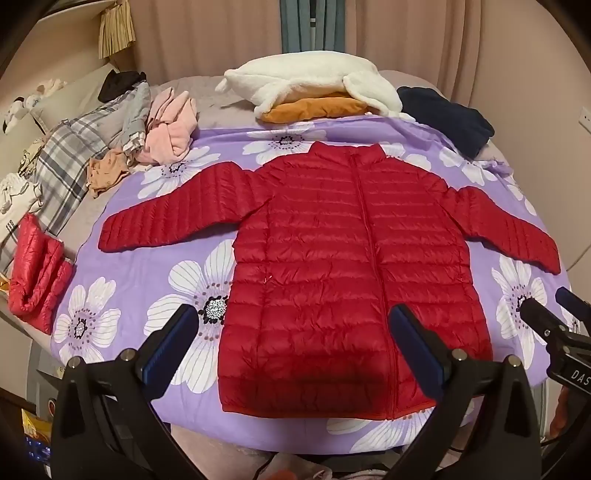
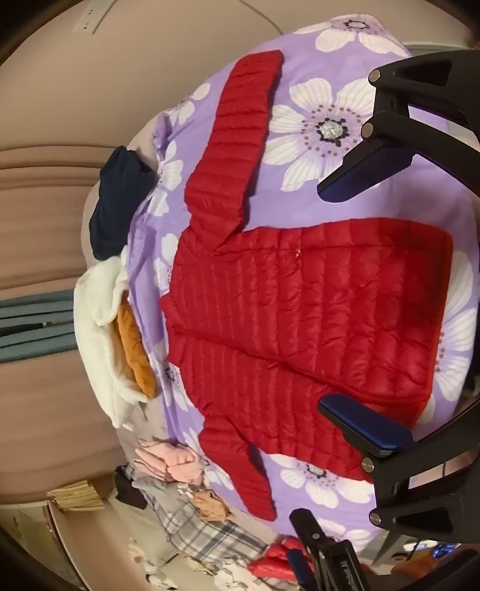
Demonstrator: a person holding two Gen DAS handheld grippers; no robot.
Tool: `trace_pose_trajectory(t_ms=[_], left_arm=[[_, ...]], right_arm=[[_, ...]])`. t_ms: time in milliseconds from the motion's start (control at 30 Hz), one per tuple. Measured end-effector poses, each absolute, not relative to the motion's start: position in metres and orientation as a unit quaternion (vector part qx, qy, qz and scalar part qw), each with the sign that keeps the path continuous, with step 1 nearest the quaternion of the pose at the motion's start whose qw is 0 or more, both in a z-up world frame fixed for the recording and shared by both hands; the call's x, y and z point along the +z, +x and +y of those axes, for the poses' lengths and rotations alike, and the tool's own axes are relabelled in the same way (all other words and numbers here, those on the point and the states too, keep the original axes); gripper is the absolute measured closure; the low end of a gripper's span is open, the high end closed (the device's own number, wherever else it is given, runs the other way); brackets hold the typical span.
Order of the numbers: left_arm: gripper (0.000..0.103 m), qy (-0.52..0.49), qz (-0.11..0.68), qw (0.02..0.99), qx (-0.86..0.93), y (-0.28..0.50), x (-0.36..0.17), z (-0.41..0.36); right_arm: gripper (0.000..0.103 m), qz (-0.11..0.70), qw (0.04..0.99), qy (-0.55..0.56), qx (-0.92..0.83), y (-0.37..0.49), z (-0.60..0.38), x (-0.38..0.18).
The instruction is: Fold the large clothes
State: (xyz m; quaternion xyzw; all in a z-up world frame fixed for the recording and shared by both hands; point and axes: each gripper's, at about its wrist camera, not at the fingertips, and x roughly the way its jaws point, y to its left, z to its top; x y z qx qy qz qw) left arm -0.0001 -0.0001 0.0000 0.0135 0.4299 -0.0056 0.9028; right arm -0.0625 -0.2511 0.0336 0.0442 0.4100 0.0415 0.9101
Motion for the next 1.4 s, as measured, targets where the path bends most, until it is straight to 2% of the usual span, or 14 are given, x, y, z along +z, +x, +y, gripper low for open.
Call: trace_pose_trajectory(t_ms=[1400], left_arm=[[0.000,0.031,0.424,0.905,-0.016,-0.006,0.005,-0.013]], right_arm=[[0.001,0.401,0.914,0.037,0.044,-0.068,-0.249,0.039]])
